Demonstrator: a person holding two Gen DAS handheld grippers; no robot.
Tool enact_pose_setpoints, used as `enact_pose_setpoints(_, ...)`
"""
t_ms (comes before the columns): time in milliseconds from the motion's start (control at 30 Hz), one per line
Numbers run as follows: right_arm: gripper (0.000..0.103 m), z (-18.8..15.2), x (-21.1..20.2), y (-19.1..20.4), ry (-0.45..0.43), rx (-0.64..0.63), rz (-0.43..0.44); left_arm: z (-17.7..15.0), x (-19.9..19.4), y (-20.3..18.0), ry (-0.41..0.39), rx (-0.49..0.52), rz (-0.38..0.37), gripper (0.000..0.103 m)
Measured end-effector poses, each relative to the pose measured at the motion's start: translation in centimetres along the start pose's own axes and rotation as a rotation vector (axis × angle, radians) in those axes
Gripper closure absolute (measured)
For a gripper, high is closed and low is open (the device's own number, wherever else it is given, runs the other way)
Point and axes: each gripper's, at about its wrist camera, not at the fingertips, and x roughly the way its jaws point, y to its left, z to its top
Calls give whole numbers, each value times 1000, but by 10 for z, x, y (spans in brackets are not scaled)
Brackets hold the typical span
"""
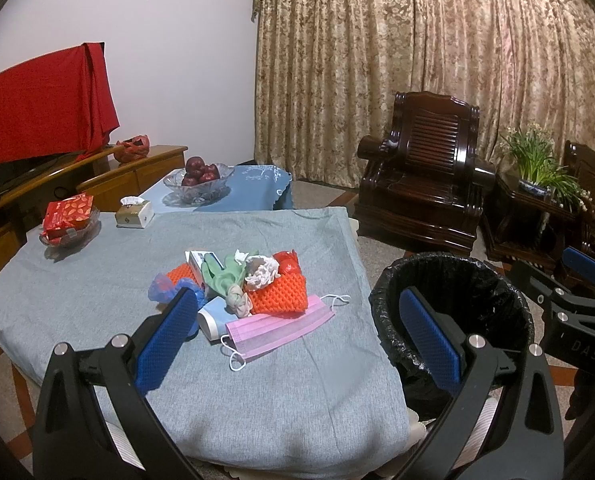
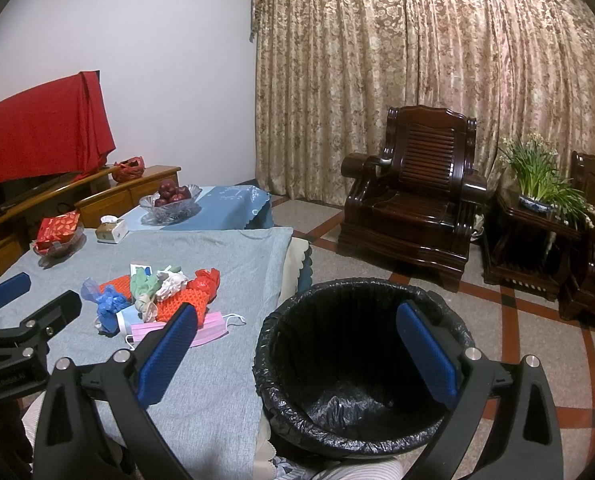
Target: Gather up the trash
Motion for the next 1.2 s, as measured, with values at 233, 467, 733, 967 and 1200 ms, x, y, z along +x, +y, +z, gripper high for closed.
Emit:
enact_pose_setpoints(233, 6, 0, 0, 0, 1, 0, 0, 0, 0, 0, -4, 3, 1, 5)
enact_pose_setpoints(467, 6, 0, 1, 0, 1, 1, 0, 1, -1, -1, -2, 3, 0, 5)
enact_pose_setpoints(733, 6, 0, 2, 0, 3, 1, 0, 1, -1, -1, 0, 2, 0, 5)
enact_pose_setpoints(967, 6, -3, 3, -1, 15, -5, 5, -4, 2, -2, 6, -4, 2, 5)
enact_pose_setpoints(1200, 6, -8, 28, 15, 44, -9, 16, -13, 19, 6, 21, -28, 25, 5)
